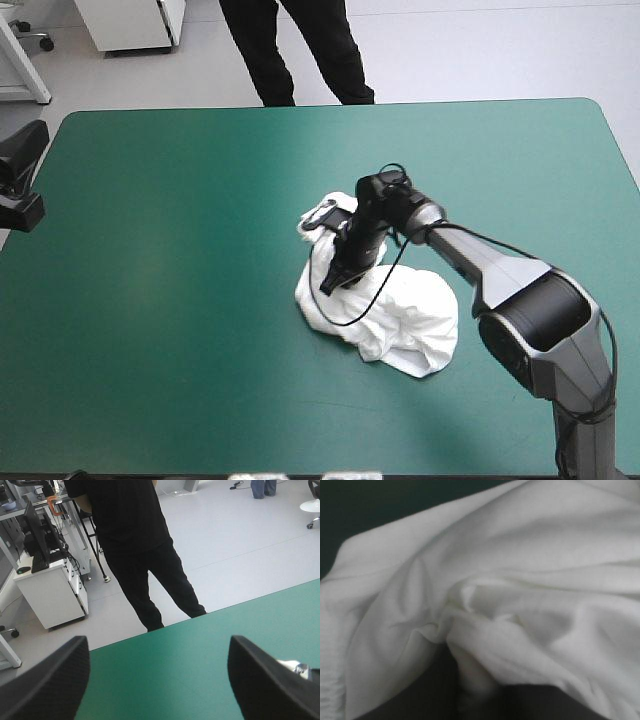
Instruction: Fold the cloth
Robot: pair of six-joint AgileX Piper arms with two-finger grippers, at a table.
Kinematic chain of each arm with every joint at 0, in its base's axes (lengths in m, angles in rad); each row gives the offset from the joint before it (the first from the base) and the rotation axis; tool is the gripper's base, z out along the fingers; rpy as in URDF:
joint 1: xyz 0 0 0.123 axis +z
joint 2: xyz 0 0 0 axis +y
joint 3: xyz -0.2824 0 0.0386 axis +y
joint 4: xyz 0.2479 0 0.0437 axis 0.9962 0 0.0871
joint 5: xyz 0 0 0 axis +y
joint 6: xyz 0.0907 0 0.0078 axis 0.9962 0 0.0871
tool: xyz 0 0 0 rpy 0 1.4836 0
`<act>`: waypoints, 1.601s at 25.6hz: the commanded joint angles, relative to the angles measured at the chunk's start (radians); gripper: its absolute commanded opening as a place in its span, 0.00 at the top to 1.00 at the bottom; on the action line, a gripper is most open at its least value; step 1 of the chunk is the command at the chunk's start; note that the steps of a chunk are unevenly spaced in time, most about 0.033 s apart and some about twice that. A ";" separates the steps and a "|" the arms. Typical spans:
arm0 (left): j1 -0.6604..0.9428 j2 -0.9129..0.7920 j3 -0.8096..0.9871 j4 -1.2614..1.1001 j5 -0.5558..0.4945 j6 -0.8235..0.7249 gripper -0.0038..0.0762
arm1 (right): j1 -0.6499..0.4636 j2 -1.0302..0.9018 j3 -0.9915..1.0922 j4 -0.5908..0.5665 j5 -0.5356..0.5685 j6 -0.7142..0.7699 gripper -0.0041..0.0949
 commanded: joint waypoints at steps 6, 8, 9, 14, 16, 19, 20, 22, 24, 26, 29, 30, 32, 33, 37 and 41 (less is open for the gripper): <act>-0.001 0.002 0.023 -0.004 -0.051 -0.021 0.26 | 0.233 -0.022 -0.150 0.066 -0.021 0.076 0.97; -0.001 0.002 0.033 -0.004 -0.045 -0.034 0.26 | 0.213 -0.022 -0.150 0.000 -0.008 0.135 0.88; -0.001 0.002 0.033 -0.004 -0.045 -0.034 0.26 | 0.197 -0.022 -0.153 0.004 0.008 0.140 0.81; -0.001 0.002 0.033 0.000 -0.051 -0.034 0.26 | 0.118 -0.053 -0.243 0.067 0.120 0.229 0.22; -0.001 0.002 0.033 0.002 -0.048 -0.038 0.26 | 0.111 -0.097 -0.250 0.079 0.120 0.234 0.24; -0.001 0.002 0.033 0.012 -0.020 -0.038 0.26 | 0.109 -0.196 -0.246 -0.008 0.120 0.253 0.28; -0.001 0.002 0.033 0.014 -0.005 -0.038 0.26 | 0.109 -0.234 -0.237 -0.061 0.120 0.276 0.29; -0.001 0.004 0.033 0.010 0.022 -0.038 0.26 | 0.106 -0.305 -0.220 -0.178 0.120 0.314 0.30; -0.001 0.017 0.033 0.005 0.046 -0.038 0.26 | 0.095 -0.377 -0.198 -0.272 0.120 0.352 0.30; -0.001 0.041 0.033 0.008 0.065 -0.038 0.26 | 0.076 -0.456 -0.167 -0.330 0.120 0.372 0.30; -0.001 0.094 0.046 0.027 0.069 -0.038 0.26 | 0.042 -0.561 -0.099 -0.369 0.120 0.393 0.30; -0.001 0.113 0.058 0.037 0.071 -0.038 0.26 | 0.033 -0.595 -0.069 -0.371 0.120 0.395 0.30; -0.001 0.165 0.088 0.056 0.071 -0.038 0.26 | 0.010 -0.658 -0.003 -0.371 0.120 0.398 0.30; -0.001 0.193 0.104 0.067 0.071 -0.038 0.26 | 0.001 -0.681 0.024 -0.380 0.120 0.399 0.30; -0.001 0.300 0.176 0.109 0.071 -0.038 0.26 | -0.028 -0.762 0.156 -0.448 0.120 0.417 0.30; 0.006 0.383 0.230 0.135 0.048 -0.038 0.30 | -0.072 -0.831 0.294 -0.490 0.120 0.459 0.30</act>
